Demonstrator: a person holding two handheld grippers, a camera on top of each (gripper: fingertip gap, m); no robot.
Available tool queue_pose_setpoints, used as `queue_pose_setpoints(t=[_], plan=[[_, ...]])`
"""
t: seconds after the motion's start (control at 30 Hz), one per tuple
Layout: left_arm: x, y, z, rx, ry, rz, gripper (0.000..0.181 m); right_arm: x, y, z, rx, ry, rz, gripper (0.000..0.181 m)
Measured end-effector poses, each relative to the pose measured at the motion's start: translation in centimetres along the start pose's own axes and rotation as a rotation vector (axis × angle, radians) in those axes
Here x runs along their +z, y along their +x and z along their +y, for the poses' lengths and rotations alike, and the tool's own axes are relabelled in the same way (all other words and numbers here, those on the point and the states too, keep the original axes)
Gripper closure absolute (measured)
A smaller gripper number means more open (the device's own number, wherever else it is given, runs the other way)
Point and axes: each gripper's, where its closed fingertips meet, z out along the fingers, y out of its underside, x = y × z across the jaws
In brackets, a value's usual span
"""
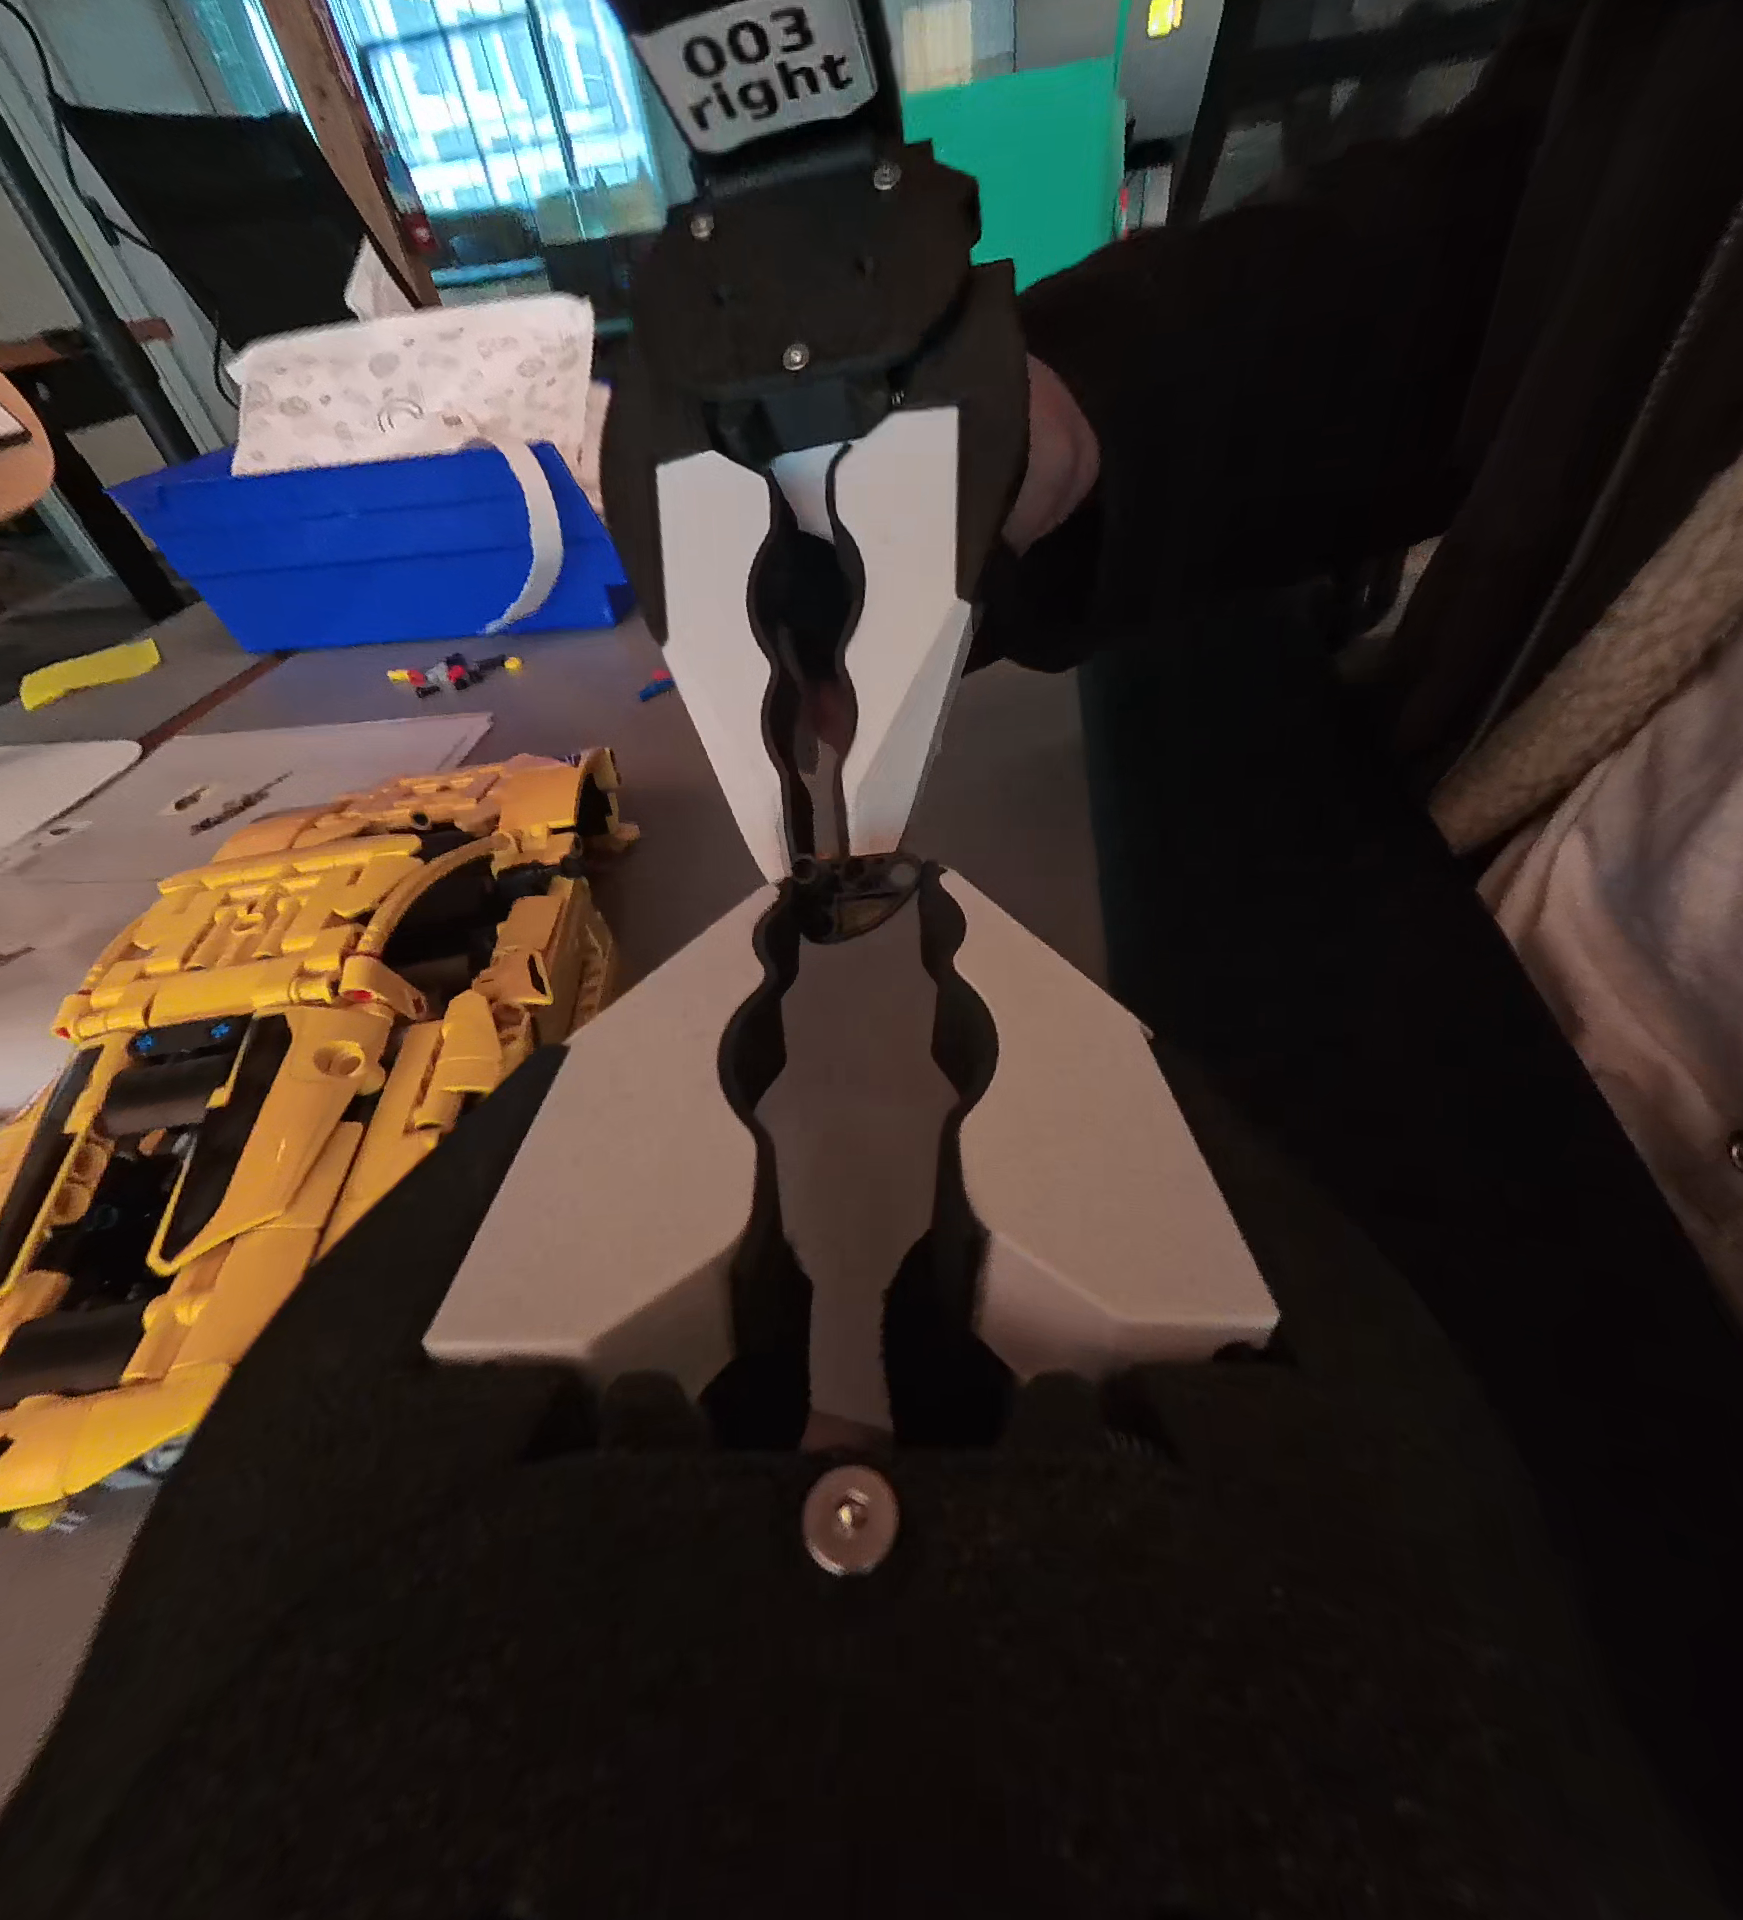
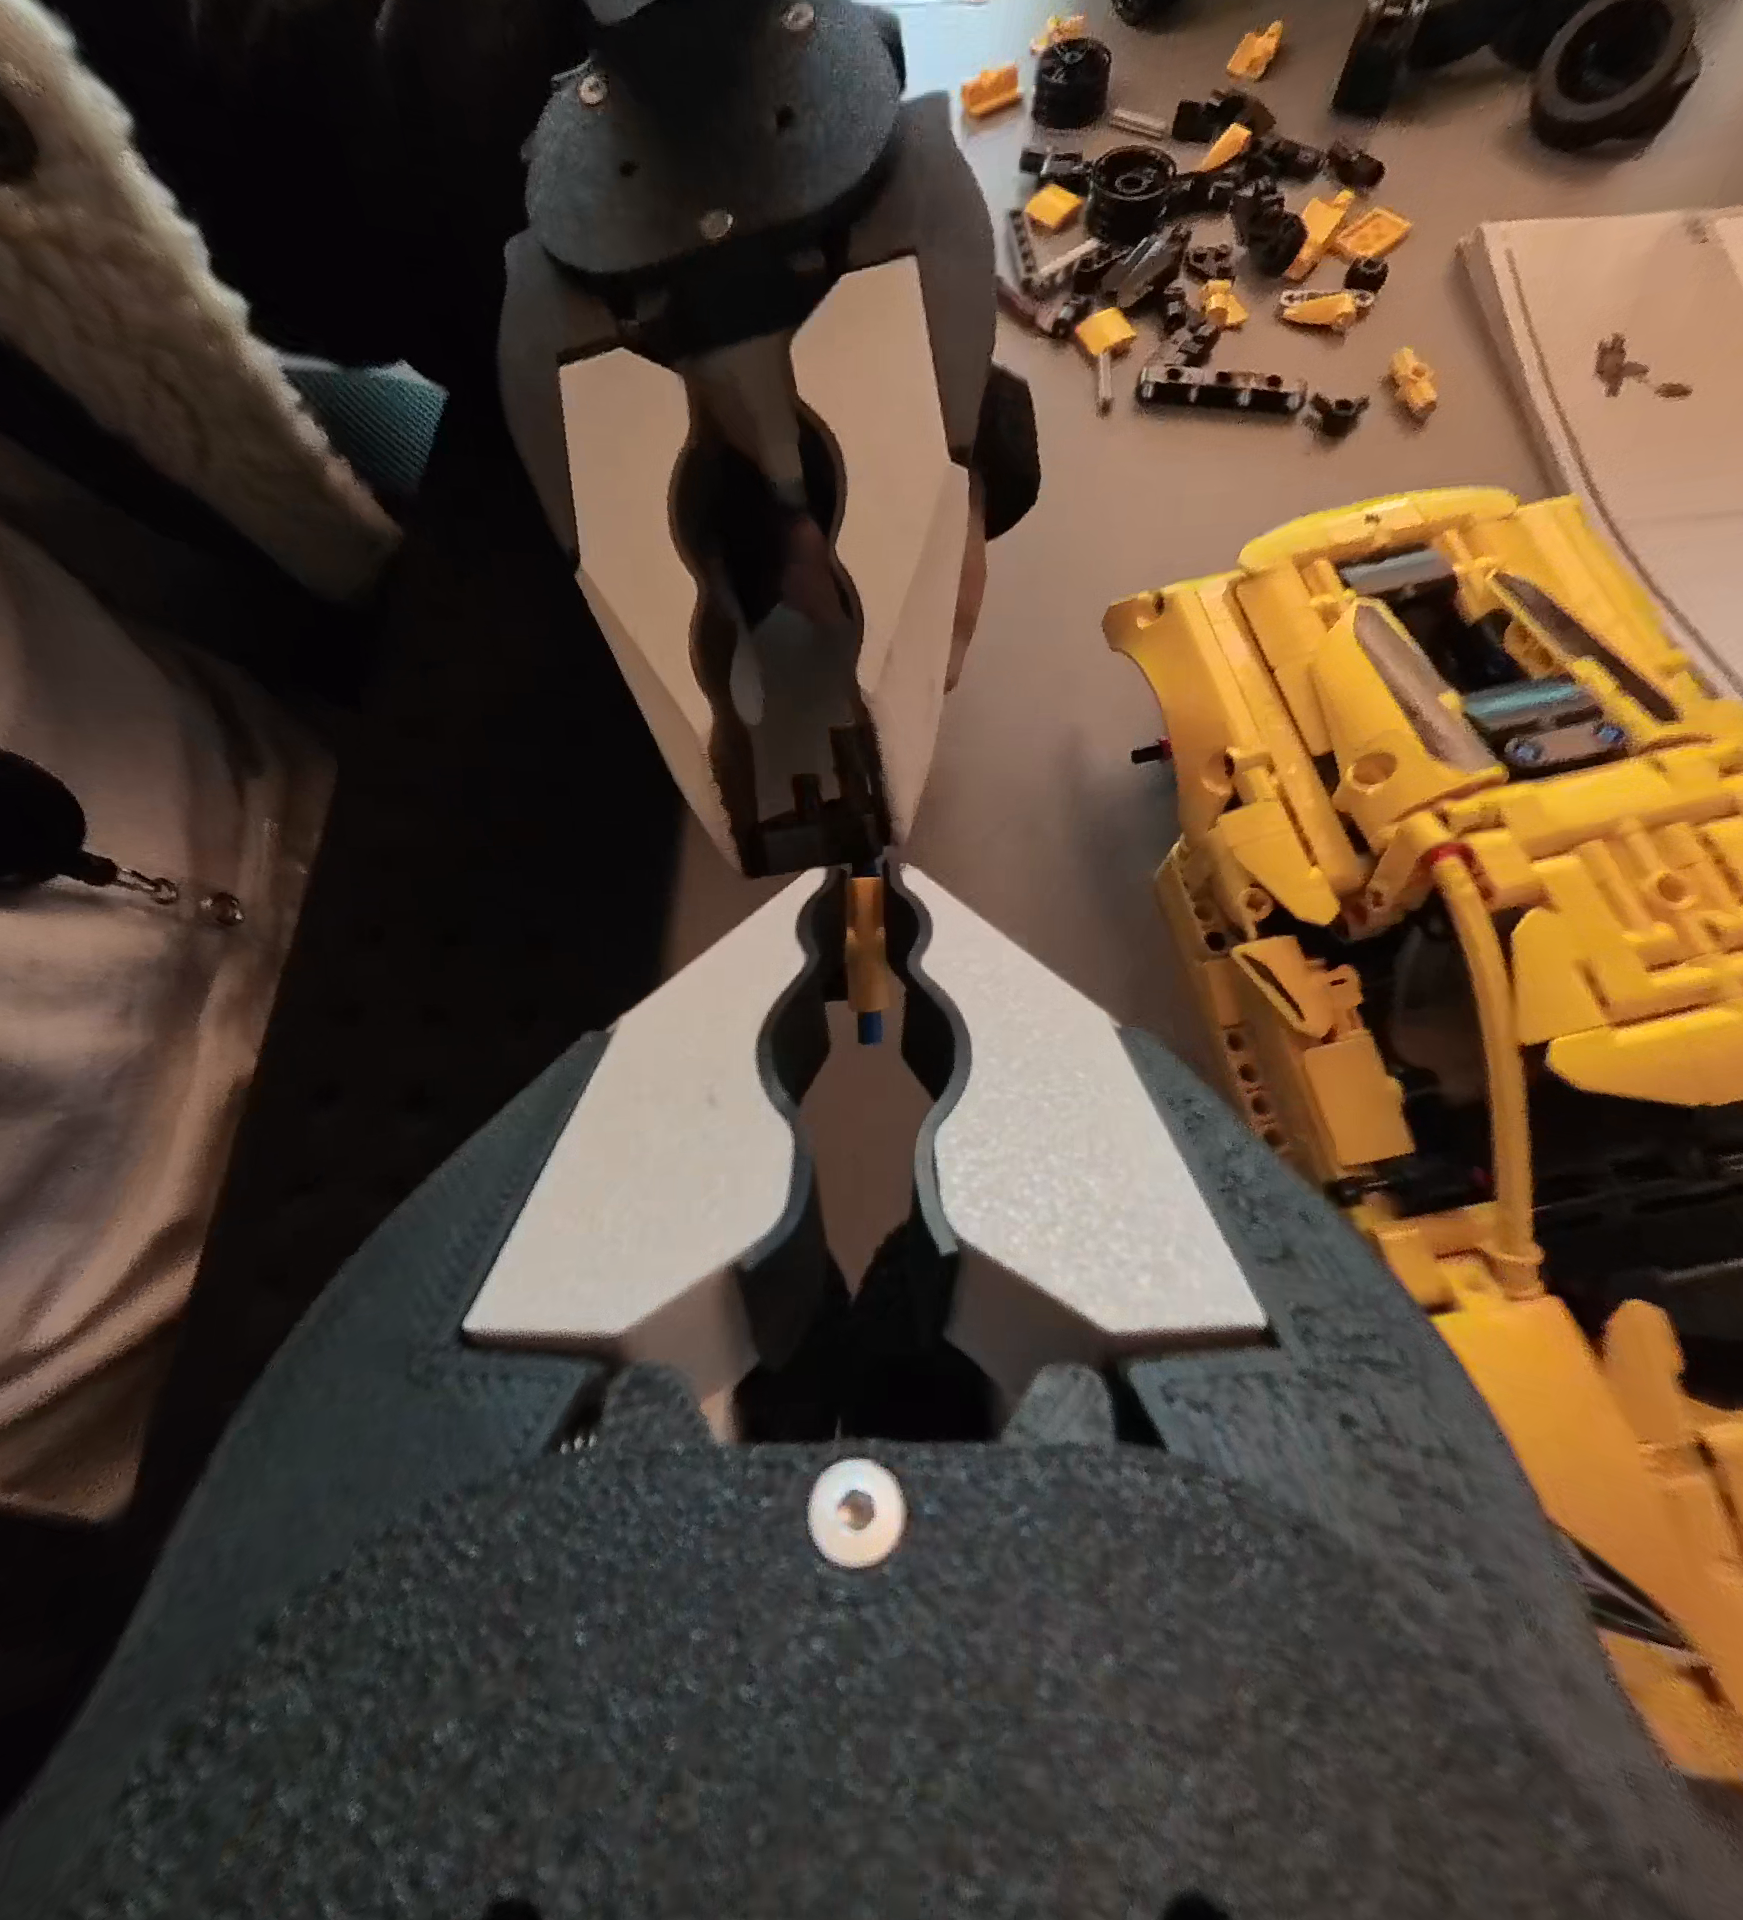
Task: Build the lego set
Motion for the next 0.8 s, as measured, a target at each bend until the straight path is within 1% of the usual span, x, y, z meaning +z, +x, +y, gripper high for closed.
queue_pose_setpoints(t=[0.1, 0.23, 0.3, 0.4, 0.5, 0.57, 0.63, 0.7, 0.73, 0.8], plan=[[0.1, -0.2, 0.1, -0.052, -0.011, 0.014, 0.158, 0.2, 0.1, 0.2, 0.097, 0.127, -0.041, 0.175], [-0.8, -1.1, -2.3, -0.202, 0.137, 0.025, 0.158, -0.9, 0.2, -2.1, 0.277, 0.382, -0.157, 0.176], [-1.3, -1.5, -3.3, -0.265, 0.199, 0.033, 0.158, -1.3, 0.3, -3.2, 0.329, 0.477, -0.187, 0.176], [-1.6, -1.9, -3.8, -0.317, 0.242, 0.040, 0.158, -1.4, 0.4, -4.0, 0.382, 0.556, -0.210, 0.176], [-1.7, -1.8, -3.8, -0.381, 0.242, 0.085, 0.159, -1.2, 0.2, -4.6, 0.405, 0.611, -0.240, 0.176], [-1.7, -1.8, -3.6, -0.380, 0.218, 0.091, 0.159, -1.0, 0.4, -4.4, 0.415, 0.608, -0.231, 0.176], [-1.7, -1.7, -3.9, -0.387, 0.230, 0.099, 0.159, -1.3, 0.2, -4.6, 0.416, 0.628, -0.239, 0.176], [-2.0, -2.1, -4.5, -0.399, 0.268, 0.089, 0.161, -1.8, 0.1, -5.2, 0.448, 0.686, -0.290, 0.176], [-2.2, -2.4, -4.9, -0.424, 0.298, 0.088, 0.169, -2.3, 0.2, -5.8, 0.486, 0.735, -0.322, 0.176], [-2.3, -2.8, -5.6, -0.459, 0.334, 0.081, 0.170, -2.7, 0.4, -6.4, 0.521, 0.789, -0.358, 0.176]])
